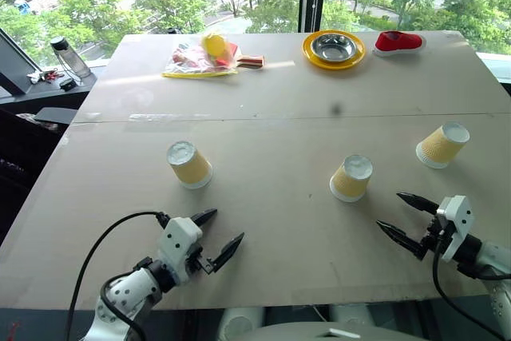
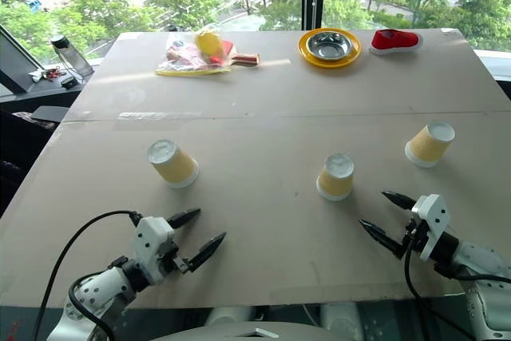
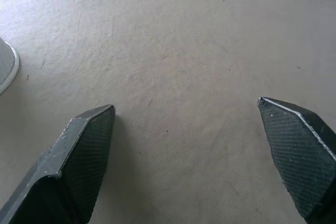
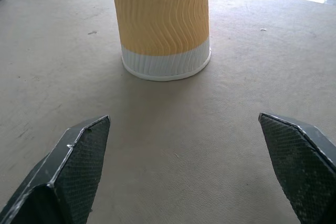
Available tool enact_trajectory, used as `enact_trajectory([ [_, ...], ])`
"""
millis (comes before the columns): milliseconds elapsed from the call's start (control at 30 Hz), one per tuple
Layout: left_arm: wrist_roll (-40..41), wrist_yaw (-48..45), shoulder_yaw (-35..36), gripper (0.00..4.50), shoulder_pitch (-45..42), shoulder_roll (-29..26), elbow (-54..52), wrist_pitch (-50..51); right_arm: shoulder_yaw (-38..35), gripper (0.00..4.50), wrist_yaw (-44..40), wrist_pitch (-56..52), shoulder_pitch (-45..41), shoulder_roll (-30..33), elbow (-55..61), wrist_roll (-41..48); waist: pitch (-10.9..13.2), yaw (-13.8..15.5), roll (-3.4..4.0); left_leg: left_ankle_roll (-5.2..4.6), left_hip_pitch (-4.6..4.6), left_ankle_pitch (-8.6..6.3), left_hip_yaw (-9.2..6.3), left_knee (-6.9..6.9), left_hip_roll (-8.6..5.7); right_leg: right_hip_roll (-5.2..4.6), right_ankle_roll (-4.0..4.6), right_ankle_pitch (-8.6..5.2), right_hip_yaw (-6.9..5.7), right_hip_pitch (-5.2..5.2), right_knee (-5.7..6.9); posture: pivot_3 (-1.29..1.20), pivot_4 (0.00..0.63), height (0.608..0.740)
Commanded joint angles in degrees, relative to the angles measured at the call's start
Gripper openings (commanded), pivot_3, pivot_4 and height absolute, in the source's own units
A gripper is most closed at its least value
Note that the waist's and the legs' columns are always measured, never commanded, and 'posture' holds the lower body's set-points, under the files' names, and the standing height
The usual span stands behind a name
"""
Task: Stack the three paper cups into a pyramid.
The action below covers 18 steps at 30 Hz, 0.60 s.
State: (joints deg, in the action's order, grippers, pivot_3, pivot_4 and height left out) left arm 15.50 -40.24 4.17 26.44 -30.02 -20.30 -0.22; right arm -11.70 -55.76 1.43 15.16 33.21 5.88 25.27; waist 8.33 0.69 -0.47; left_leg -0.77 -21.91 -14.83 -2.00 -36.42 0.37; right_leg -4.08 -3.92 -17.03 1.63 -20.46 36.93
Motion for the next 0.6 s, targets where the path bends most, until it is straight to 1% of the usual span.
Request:
enact_trajectory([
  [33,2.5,-2.0,-0.7,4.47,-2.5,-1.8,-4.7,3.2,0.5,4.5,1.5,-0.5,-2.6,-1.0,4.4,1.2,0.0,0.0,0.0,0.0,0.0,0.0,0.0,0.0,0.0,0.0,0.0,0.0,0.0,0.0,0.01,0.0,0.15,0.74],
  [100,8.9,-4.7,-0.9,4.47,-5.5,-3.0,-8.9,7.2,2.6,4.5,3.6,-3.1,-5.6,-2.6,6.4,1.5,0.1,-0.2,-0.06,0.0,0.01,0.0,0.0,-0.02,0.0,0.01,-0.01,0.0,0.01,0.0,0.08,0.0,0.15,0.74],
  [233,16.6,-7.6,0.6,4.47,-11.3,-5.2,-12.3,12.5,5.1,4.5,5.6,-6.3,-10.4,-5.0,8.2,2.2,0.1,-0.3,-0.05,0.01,-0.01,0.01,-0.03,-0.17,0.02,0.02,-0.01,0.0,0.01,-0.1,0.39,0.0,0.15,0.74],
  [400,20.8,-11.0,1.6,4.47,-17.5,-10.0,-14.8,16.6,8.0,4.5,6.1,-7.0,-16.1,-6.2,6.6,0.9,0.2,-0.5,-0.06,0.01,-0.08,0.01,-0.03,-0.17,-0.01,0.08,-0.02,0.0,0.0,-0.3,0.57,0.0,0.15,0.74],
  [467,22.6,-11.3,2.4,4.47,-19.7,-11.0,-15.2,18.2,8.7,4.5,6.1,-7.2,-17.5,-6.6,5.9,0.7,0.2,-0.6,-0.13,0.01,-0.07,0.01,-0.02,-0.17,-0.01,0.08,-0.03,-0.01,0.01,-0.3,0.59,0.0,0.15,0.74],
  [600,23.4,-12.0,2.9,4.47,-21.9,-12.1,-15.3,19.2,9.8,4.5,5.8,-7.2,-19.1,-7.7,4.8,0.9,0.3,-1.0,-0.14,0.01,-0.06,0.02,-0.03,-0.21,-0.02,0.1,-0.03,-0.01,0.0,-0.3,0.68,0.0,0.15,0.74],
])
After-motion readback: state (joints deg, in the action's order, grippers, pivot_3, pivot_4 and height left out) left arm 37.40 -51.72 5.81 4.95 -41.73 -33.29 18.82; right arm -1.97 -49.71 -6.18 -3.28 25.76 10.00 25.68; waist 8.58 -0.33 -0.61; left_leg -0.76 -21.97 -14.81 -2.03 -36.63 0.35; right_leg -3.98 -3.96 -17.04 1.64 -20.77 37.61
